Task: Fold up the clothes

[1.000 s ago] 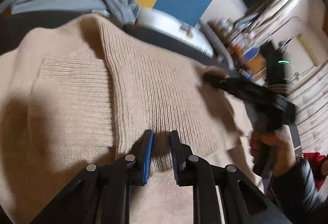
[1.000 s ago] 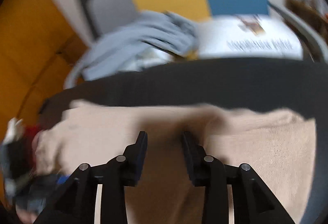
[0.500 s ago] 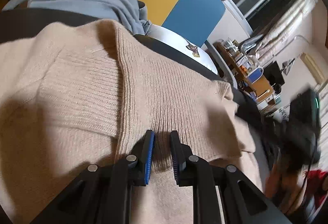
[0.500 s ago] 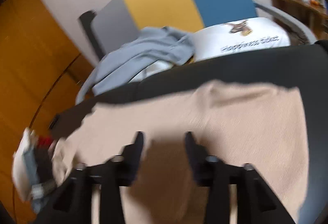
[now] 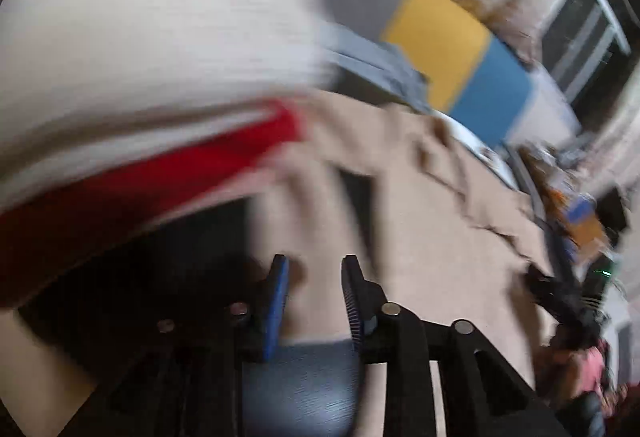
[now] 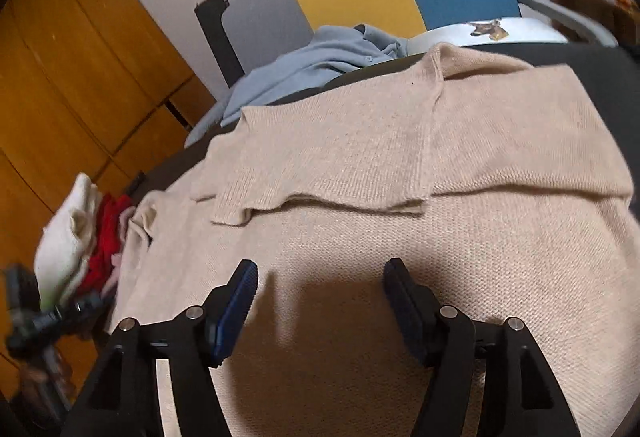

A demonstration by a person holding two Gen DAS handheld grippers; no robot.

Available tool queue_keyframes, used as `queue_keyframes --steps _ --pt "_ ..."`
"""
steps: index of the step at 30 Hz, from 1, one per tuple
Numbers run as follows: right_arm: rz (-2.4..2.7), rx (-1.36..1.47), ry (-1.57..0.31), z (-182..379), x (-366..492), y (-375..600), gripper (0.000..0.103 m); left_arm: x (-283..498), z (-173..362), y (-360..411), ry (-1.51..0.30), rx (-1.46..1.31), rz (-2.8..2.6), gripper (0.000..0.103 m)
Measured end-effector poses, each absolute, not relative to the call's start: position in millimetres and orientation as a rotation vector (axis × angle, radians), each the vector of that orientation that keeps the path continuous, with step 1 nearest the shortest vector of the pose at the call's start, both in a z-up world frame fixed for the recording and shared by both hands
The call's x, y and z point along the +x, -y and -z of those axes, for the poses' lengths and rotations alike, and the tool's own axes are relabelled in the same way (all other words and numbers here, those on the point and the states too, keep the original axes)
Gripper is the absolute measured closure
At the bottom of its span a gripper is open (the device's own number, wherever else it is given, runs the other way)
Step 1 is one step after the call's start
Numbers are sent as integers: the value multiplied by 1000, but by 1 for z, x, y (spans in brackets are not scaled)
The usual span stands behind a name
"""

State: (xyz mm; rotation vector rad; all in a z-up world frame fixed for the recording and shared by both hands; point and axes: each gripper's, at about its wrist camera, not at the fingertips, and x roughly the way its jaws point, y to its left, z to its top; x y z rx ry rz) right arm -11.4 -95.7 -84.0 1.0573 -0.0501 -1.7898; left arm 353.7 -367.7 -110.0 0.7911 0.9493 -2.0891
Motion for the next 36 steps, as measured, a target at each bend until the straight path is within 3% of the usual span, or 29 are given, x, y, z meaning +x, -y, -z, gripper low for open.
queue_keyframes --steps 3,6,16,17,19,22,26,31,36 --pt "1765 1065 119 87 -17 92 36 365 112 366 -977 762 2111 58" --pt "1750 1066 151 87 -19 90 36 344 107 358 -891 823 2195 47" --pt "1721 1063 211 89 -22 86 35 279 132 357 -620 1108 2066 46" --pt "1718 1063 216 90 -22 86 35 278 131 357 -614 1122 2066 52" --pt "1716 1061 214 89 -22 86 34 281 126 363 -690 1120 2093 98" --pt "1716 1059 210 89 -20 88 33 297 96 383 -1027 921 2227 95" --pt "1715 1058 213 90 -21 88 33 307 24 416 -1287 542 2416 95" --pt "1712 1056 224 90 -21 88 33 298 -64 454 -1313 187 2573 95" --pt "1707 1054 235 91 -21 87 33 251 -115 436 -1160 198 2785 95"
